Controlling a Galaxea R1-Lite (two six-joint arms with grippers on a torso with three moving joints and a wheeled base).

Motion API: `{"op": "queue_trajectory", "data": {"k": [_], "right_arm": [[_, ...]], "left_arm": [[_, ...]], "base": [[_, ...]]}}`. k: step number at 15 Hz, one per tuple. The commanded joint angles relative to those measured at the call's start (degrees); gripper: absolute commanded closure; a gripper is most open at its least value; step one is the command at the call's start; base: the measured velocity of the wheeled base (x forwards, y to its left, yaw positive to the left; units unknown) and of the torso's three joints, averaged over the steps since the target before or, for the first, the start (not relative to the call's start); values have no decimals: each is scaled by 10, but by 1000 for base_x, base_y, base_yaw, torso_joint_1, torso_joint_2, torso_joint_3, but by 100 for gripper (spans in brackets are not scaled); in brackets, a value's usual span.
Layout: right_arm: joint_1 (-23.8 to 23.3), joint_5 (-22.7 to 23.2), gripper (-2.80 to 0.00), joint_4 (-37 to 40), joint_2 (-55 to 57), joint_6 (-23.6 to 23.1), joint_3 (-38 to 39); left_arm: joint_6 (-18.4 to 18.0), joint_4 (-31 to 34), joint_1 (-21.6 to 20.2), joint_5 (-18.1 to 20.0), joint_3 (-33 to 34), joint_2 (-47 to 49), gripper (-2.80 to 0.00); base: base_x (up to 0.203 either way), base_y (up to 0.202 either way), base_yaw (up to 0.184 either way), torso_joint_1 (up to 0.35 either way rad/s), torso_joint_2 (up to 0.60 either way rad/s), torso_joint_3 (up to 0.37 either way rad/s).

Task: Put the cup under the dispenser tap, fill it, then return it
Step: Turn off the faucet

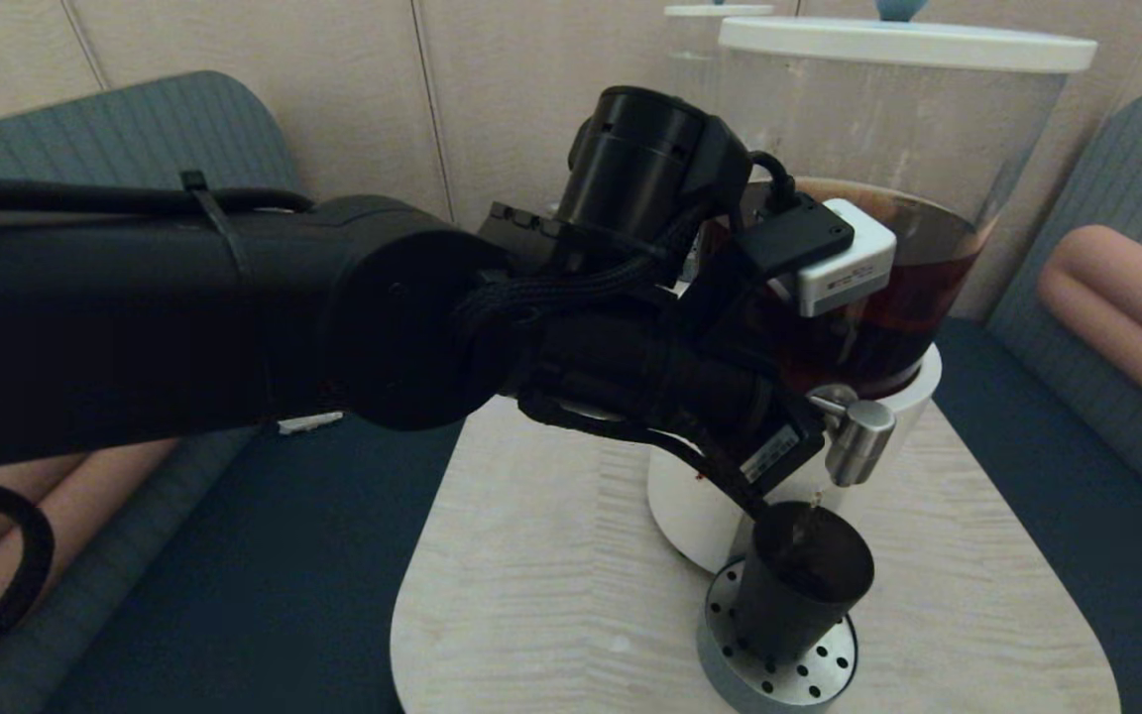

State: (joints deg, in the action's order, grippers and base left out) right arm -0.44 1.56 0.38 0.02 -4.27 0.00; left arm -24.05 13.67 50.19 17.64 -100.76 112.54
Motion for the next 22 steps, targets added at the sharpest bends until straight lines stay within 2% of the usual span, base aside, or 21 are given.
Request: {"op": "queue_trajectory", "data": {"k": [1,17,22], "right_arm": [[0,0,0,0,-2,0,0],[0,1,0,0,-2,0,0],[-1,0,0,0,-2,0,0]], "left_arm": [[-1,-1,0,1,-12,13,0],[-2,-1,14,2,-83,54,0],[0,1,15,0,-74,47,0]], "base": [[0,0,0,0,0,0],[0,0,0,0,0,0],[0,0,0,0,0,0]]}}
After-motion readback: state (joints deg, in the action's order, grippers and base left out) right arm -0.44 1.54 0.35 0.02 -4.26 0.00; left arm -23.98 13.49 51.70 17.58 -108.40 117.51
